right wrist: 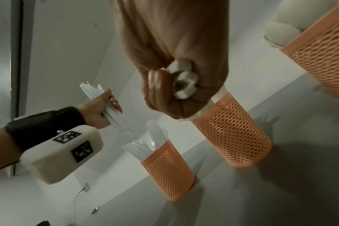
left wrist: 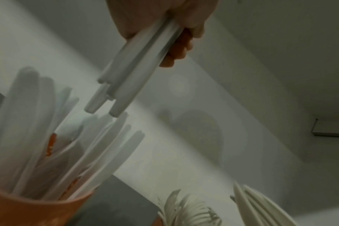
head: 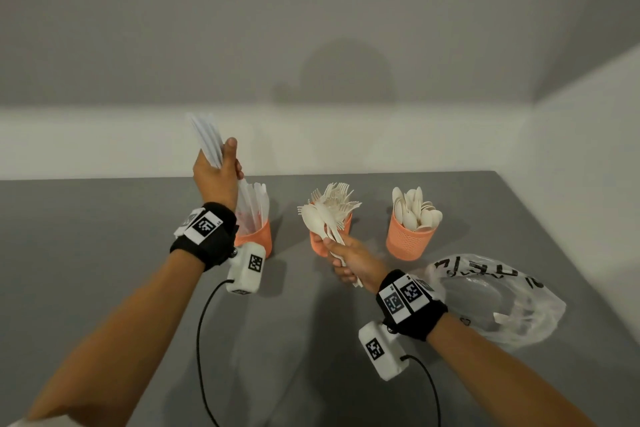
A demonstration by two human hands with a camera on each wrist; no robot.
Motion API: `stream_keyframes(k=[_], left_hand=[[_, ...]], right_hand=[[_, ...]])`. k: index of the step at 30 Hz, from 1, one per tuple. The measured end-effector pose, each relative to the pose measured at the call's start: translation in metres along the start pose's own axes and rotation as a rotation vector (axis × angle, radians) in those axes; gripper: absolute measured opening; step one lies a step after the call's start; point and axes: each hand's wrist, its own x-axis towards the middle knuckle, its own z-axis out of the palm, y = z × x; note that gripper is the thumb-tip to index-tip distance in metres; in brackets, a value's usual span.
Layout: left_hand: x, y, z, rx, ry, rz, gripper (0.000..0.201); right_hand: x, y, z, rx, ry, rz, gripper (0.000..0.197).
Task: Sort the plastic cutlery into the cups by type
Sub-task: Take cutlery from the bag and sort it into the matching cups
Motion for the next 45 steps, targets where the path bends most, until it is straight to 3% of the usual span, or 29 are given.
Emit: stream_keyframes(k=[9, 14, 17, 22, 24, 27, 33, 35, 40, 45], left_hand=[[-0.002, -0.070, 0.006, 0.088, -0.040, -0.037, 0.030], [-0.011, -0.086, 0.005, 0.225, -0.058, -0.046, 0.015], [-0.008, -0.087, 0.004, 0.334, -0.041, -0.075, 0.032], [-0.003, -0.084, 0.005, 0.342, -0.150, 0.098, 0.048], [0.001, -0.084, 0.005, 0.416, -0.200, 0.179, 0.041], [0.004, -0.091, 0.002, 0.663, -0.368, 0.413, 0.026], [-0.006, -0.089, -0.005, 0.982, -0.518, 0.508, 0.053], [-0.010, -0.090, -0.005, 1.113, -0.551, 0.498, 0.059], [-0.007, -0.085, 0.002, 1.306, -0.553, 0.309, 0.063], [-0.004, -0.080, 0.004, 1.323, -0.589, 0.180, 0.074]], right_hand=[[0.011, -0.004, 0.004, 0.073, 0.062, 0.006, 0.035], [0.017, 0.002, 0.004, 0.096, 0.073, 0.006, 0.034], [0.020, 0.002, 0.004, 0.106, 0.081, 0.002, 0.034], [0.024, 0.001, 0.008, 0.124, 0.084, -0.017, 0.034], [0.025, 0.000, 0.011, 0.121, 0.089, -0.019, 0.033], [0.024, 0.000, 0.013, 0.127, 0.108, -0.011, 0.031], [0.020, 0.001, 0.015, 0.134, 0.120, -0.007, 0.036], [0.020, 0.001, 0.015, 0.130, 0.123, -0.003, 0.038], [0.016, 0.001, 0.018, 0.116, 0.133, -0.010, 0.038], [0.010, -0.005, 0.016, 0.130, 0.130, 0.015, 0.038]])
